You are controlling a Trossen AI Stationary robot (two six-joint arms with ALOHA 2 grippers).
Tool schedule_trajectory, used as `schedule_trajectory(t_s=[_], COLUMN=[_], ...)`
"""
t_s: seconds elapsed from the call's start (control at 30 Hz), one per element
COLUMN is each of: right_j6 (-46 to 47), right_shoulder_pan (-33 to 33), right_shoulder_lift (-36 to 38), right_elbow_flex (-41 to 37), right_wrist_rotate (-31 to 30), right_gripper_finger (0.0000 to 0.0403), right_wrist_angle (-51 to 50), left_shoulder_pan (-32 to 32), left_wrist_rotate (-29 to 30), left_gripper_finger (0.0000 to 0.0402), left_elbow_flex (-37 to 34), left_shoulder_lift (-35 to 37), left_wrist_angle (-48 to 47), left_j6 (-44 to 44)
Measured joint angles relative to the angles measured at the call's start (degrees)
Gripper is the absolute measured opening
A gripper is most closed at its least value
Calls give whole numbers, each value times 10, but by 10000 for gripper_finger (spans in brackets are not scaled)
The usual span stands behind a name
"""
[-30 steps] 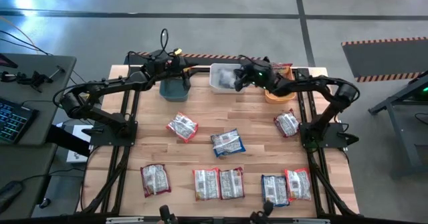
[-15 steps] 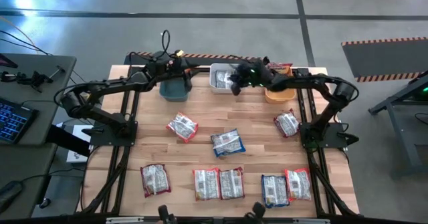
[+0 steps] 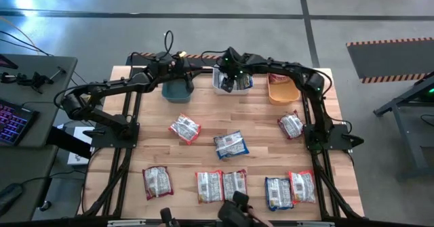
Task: Sort Maruchan noodles
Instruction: Remove the blue noodle pack from the white bin
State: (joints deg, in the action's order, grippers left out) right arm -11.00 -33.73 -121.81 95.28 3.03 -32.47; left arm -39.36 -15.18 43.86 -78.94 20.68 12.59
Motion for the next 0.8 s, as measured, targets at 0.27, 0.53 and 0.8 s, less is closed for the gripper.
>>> schedule_trajectory(t_s=[0.27,0.53,0.8], right_j6=[4,-7,2], right_shoulder_pan=[8,9,6], right_shoulder_lift=[-38,-42,-55], right_elbow_flex=[84,76,62], right_wrist_rotate=[21,17,4], right_gripper_finger=[206,206,170], right_wrist_angle=[-78,-81,-76], left_shoulder_pan=[0,-1,0], left_wrist_rotate=[0,0,0], left_gripper_finger=[51,51,51], left_elbow_flex=[0,0,0], left_shoulder_lift=[0,0,0], left_wrist_angle=[-16,-16,-14], left_j6=[10,11,10])
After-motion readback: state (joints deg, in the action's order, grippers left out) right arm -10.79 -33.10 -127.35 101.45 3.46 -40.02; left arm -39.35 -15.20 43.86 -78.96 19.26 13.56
